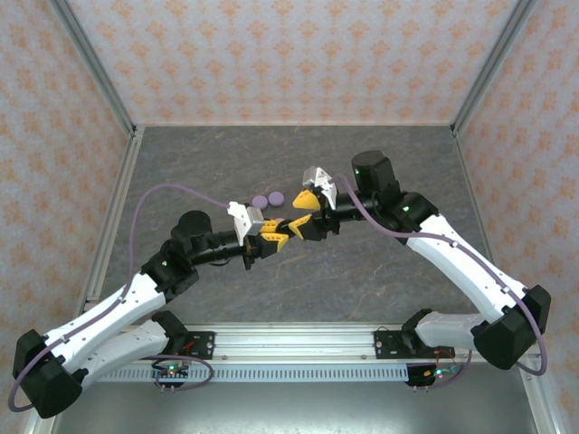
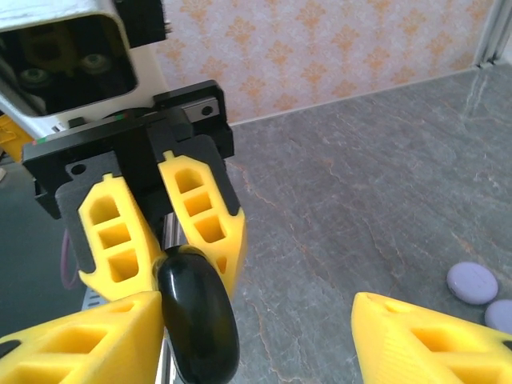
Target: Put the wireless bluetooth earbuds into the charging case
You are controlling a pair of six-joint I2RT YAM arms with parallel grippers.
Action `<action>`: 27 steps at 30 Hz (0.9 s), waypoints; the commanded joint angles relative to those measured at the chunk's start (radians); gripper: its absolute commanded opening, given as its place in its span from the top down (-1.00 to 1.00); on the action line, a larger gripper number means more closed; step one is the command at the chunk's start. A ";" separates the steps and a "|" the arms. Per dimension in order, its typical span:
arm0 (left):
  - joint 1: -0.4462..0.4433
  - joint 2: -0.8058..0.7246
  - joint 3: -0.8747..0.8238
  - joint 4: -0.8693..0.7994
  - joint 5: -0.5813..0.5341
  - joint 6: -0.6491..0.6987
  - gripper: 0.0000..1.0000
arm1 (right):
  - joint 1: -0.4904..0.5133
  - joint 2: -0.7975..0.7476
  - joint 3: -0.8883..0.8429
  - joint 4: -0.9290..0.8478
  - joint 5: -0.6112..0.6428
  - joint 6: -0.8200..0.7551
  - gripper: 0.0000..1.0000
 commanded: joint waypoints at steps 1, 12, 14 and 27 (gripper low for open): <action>-0.006 -0.009 0.037 0.034 0.028 0.008 0.76 | -0.017 0.034 0.039 0.031 0.064 0.041 -0.25; -0.006 -0.007 0.038 0.029 0.022 0.013 0.75 | -0.032 0.068 0.067 0.005 0.057 0.077 -0.26; -0.006 -0.007 0.038 0.027 0.019 0.015 0.75 | -0.041 0.058 0.072 0.011 0.057 0.100 -0.26; -0.006 -0.052 0.018 -0.021 0.000 0.021 0.75 | -0.083 0.014 0.028 -0.126 0.610 0.490 -0.38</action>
